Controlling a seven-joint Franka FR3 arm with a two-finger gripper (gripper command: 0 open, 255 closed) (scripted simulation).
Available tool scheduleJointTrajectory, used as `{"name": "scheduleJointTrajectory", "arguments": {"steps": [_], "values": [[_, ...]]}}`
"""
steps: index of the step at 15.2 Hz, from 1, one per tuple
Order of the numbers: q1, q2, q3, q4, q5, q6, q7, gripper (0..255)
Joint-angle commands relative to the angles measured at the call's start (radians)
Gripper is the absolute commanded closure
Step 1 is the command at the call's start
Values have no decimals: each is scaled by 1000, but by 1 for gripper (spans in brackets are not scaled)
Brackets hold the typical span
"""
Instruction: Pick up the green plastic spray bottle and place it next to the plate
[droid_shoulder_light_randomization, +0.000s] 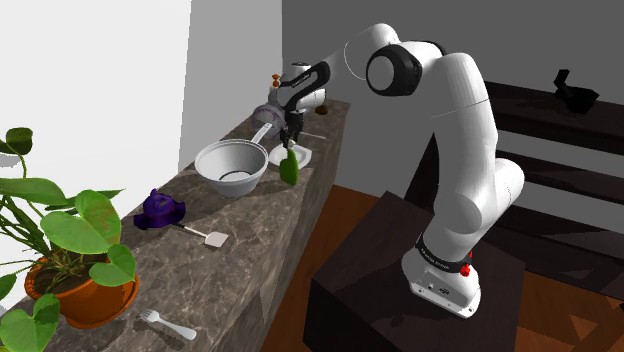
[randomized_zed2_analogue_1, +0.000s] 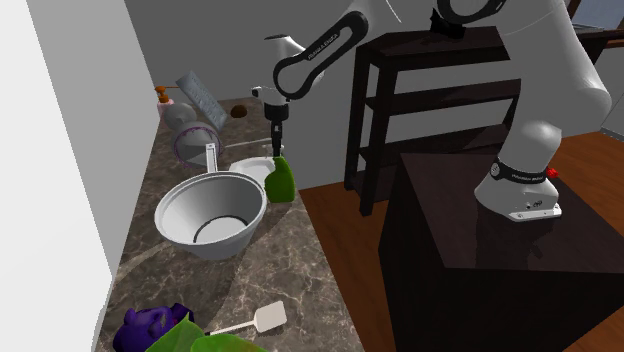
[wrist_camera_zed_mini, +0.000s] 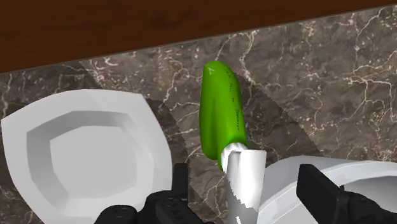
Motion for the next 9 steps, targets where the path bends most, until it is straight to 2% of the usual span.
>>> {"name": "scheduleJointTrajectory", "arguments": {"steps": [1, 4, 9], "values": [[0, 0, 0, 0, 0, 0, 0, 0], [0, 0, 0, 0, 0, 0, 0, 0], [-5, -82, -2, -1, -2, -81, 1, 0]]}}
